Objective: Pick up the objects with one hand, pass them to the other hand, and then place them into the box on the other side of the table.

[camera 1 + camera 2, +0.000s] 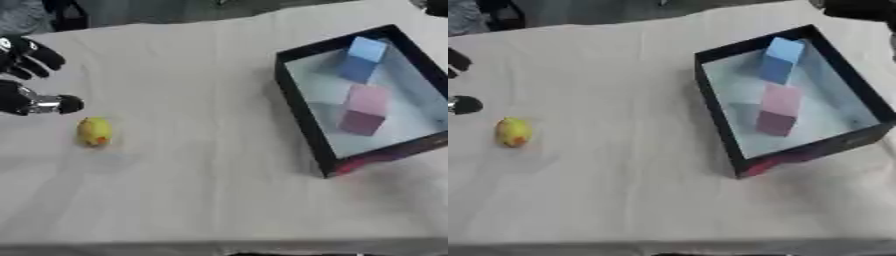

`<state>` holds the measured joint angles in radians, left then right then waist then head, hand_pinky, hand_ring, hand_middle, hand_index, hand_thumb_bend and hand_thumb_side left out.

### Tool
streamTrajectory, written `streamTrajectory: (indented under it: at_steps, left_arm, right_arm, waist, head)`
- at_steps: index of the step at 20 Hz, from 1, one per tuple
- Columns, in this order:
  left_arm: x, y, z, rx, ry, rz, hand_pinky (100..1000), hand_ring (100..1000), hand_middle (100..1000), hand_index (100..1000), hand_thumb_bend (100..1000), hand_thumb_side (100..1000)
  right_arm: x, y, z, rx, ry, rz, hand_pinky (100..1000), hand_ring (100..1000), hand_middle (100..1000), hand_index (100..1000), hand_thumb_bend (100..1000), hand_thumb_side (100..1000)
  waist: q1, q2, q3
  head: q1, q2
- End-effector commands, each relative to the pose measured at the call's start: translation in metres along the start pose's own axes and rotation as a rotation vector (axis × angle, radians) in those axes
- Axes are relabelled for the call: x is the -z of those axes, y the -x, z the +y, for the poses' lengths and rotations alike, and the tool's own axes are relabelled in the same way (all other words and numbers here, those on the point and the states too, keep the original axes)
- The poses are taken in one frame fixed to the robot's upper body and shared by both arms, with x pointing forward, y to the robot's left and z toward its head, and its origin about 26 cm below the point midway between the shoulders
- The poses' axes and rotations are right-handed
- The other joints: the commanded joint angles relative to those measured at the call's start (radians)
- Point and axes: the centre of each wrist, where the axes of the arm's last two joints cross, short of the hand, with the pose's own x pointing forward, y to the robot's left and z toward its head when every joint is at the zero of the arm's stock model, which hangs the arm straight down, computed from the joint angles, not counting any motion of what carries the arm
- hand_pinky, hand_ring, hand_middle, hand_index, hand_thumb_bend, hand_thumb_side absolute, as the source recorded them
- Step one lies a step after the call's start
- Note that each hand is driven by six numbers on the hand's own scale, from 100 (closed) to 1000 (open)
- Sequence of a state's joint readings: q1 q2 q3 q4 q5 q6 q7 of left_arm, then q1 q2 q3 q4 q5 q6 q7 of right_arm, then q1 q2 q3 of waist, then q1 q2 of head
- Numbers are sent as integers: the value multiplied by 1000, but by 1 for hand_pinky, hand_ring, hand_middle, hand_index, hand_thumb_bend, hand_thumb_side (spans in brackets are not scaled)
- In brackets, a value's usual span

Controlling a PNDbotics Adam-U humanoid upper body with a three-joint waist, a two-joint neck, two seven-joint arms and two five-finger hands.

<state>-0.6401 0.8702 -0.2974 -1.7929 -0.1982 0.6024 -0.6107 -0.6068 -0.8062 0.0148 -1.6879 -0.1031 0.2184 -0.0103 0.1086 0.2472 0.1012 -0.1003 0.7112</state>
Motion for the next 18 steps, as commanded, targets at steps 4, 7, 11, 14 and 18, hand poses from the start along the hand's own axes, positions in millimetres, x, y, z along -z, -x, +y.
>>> streamTrajectory:
  at_steps: [4, 7, 11, 14, 18]
  left_arm:
    - [5, 6, 4, 63, 4, 102, 879, 837, 788, 830, 601, 296]
    - [13, 8, 0, 74, 4, 126, 875, 837, 789, 828, 594, 277]
    - [21, 10, -4, 87, 0, 149, 871, 835, 788, 824, 585, 254]
    - [23, 11, -5, 91, 0, 154, 871, 835, 788, 824, 585, 254]
    - [33, 17, -11, 92, 7, 191, 864, 832, 785, 805, 578, 232]
  right_arm:
    - [1, -11, -7, -14, 7, -35, 910, 880, 821, 862, 318, 216]
    - [1, -10, -7, -13, 7, -32, 910, 879, 819, 861, 318, 217]
    - [1, -9, -7, -10, 8, -29, 910, 877, 818, 860, 317, 217]
    - [0, -9, -7, -9, 8, -28, 910, 877, 818, 860, 317, 217]
    - [0, -9, -6, -6, 7, -28, 910, 874, 815, 859, 317, 216]
  waist:
    - [2, -40, -2]
    - [0, -39, -4]
    - [0, -39, -5]
    - [-1, -39, -6]
    - [-1, -39, -12]
  head:
    - [0, 0]
    - [0, -3]
    - [0, -4]
    - [0, -4]
    - [-2, -3]
